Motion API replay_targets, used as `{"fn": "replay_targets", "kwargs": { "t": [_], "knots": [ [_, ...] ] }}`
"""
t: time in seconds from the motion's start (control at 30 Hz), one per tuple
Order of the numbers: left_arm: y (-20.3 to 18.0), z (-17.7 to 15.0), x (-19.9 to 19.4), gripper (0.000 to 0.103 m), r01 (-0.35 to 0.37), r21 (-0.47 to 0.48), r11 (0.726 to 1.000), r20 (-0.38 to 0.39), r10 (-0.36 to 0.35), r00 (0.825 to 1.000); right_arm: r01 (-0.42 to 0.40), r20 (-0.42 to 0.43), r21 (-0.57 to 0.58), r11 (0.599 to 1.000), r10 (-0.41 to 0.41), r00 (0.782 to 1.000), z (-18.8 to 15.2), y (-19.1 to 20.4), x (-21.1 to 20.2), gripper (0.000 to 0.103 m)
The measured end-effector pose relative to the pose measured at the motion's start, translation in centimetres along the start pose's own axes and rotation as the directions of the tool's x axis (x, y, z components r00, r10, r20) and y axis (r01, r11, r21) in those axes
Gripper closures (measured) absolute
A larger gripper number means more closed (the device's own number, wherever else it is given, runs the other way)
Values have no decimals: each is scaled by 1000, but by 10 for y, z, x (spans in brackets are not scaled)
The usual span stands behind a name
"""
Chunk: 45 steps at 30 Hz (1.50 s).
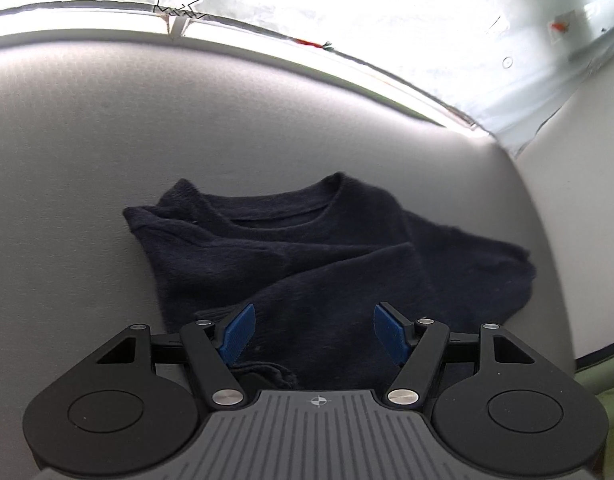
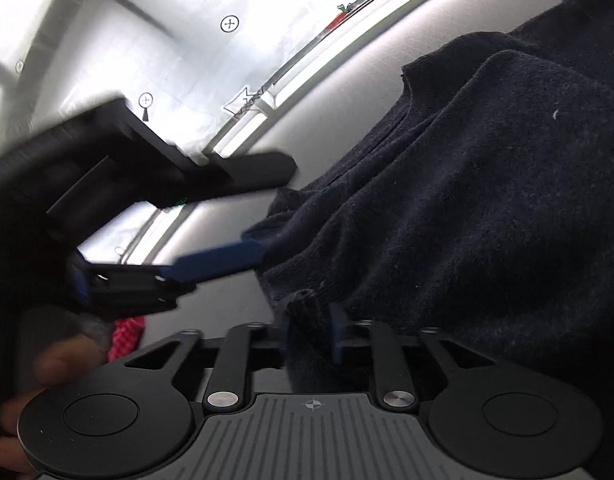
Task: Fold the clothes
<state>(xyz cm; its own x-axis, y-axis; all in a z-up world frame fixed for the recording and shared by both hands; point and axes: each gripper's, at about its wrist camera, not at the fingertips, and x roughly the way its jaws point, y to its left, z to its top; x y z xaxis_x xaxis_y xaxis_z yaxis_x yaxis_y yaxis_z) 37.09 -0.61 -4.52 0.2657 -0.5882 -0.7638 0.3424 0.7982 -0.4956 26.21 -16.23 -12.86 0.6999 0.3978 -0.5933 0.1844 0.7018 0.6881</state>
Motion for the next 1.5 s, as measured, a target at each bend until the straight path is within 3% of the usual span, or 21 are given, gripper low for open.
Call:
{"fn": "replay_targets", "kwargs": {
  "t": [0.03,0.1,0.2,0.27,0.37,0.5,0.57,0.67,0.93,1.1,1.13,1.17,1.3,1.33,1.43,1.5],
  "knots": [
    [1,-1,0,33,5,-5,1000,1,-5,1000,-15,-5,-6,1000,15,1000,1,2,-6,26],
    [3,-3,0,33,38,-23,999,-4,-38,999,-30,-6,-35,999,29,1000,0,5,-21,18],
    [2,-6,4,33,63,-23,998,-13,-63,998,8,4,-88,996,-8,1000,-2,8,-42,18],
    [-1,-8,9,33,44,14,999,-34,-43,998,97,20,-132,986,-96,995,1,4,-59,18],
    [-6,-17,20,33,-12,90,996,-66,18,998,244,128,-178,953,-223,966,9,-2,-81,18],
    [-4,-35,24,33,-37,129,991,-67,46,997,251,186,-135,959,-224,957,25,-22,-91,17],
    [-4,-39,22,33,-42,127,991,-51,49,997,253,174,-117,960,-231,957,32,-37,-86,17],
    [-2,-44,20,33,-50,117,992,-34,54,998,353,158,-89,932,-336,928,39,-59,-73,25],
    [-1,-47,21,31,-63,101,993,-11,65,998,306,150,-73,949,-293,944,44,-77,-78,27],
    [-6,-46,21,30,-86,109,990,-9,87,996,264,167,10,965,-262,951,46,-87,-103,30],
    [-6,-45,19,30,-83,110,990,-12,84,996,259,177,36,965,-261,949,46,-92,-114,24],
    [-5,-44,17,30,-78,97,992,-13,80,997,263,193,65,963,-271,943,46,-99,-127,18],
    [-9,-45,7,30,-51,31,998,12,51,999,329,259,156,931,-360,896,44,-131,-185,18],
    [-13,-46,5,30,-52,35,998,20,52,998,345,272,195,918,-389,880,42,-143,-204,17],
    [-39,-56,1,29,-30,68,997,37,28,999,335,283,305,892,-420,862,33,-177,-246,11],
    [-65,-68,6,26,77,73,994,-9,-76,997,323,276,372,870,-435,857,26,-197,-265,11]
  ]
}}
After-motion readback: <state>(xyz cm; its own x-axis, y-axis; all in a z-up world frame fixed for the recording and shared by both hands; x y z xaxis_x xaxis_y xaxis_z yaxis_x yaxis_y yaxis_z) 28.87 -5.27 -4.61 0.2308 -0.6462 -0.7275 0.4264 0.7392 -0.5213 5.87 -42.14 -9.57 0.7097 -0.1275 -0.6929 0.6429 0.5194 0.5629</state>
